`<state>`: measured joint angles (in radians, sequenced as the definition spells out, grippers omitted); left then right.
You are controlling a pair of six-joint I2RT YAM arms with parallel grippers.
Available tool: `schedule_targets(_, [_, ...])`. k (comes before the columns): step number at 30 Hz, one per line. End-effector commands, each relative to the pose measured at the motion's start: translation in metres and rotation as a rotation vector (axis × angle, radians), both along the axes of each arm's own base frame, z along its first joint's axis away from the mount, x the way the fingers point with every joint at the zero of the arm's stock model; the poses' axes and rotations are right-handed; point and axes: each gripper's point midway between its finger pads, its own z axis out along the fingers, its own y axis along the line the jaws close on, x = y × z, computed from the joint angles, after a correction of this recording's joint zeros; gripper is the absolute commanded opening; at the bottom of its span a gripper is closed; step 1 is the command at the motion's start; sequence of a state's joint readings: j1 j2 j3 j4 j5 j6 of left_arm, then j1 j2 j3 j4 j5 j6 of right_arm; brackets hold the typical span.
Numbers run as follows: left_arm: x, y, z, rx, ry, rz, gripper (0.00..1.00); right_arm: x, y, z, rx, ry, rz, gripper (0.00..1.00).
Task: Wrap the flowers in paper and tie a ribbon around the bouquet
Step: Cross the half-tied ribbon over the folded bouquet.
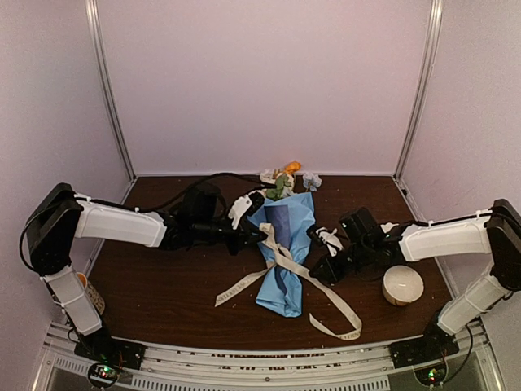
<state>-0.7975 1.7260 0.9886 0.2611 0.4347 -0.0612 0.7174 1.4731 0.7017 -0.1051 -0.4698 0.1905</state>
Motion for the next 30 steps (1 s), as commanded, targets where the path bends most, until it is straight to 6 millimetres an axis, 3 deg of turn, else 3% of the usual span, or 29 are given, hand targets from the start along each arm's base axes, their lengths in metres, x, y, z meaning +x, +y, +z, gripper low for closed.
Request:
schedule_targets(1, [-0.001,0.001,0.015,-0.034,-0.038,-0.021,0.00,0.009,0.032,0.045,0.118,-0.075,0.043,0.00])
schedule_targets(7, [-0.002,0.002,0.021,-0.046,-0.054,-0.022,0.00,0.032,0.052,0.046,0.118,-0.065,-0.003,0.00])
schedule_targets(13, [-0.003,0.002,0.026,-0.054,-0.071,-0.029,0.00,0.033,0.069,0.041,0.101,-0.052,0.025,0.00])
schedule_targets(21, [-0.006,0.003,0.036,-0.075,-0.090,-0.041,0.00,0.034,0.061,0.022,0.028,-0.025,-0.007,0.03])
schedule_targets(23, [-0.008,0.002,0.035,-0.079,-0.089,-0.049,0.00,0.036,0.061,0.028,0.034,-0.039,-0.015,0.12])
schedule_targets(30, [-0.015,0.002,0.037,-0.082,-0.101,-0.076,0.00,0.048,0.058,0.078,0.148,-0.087,-0.011,0.34])
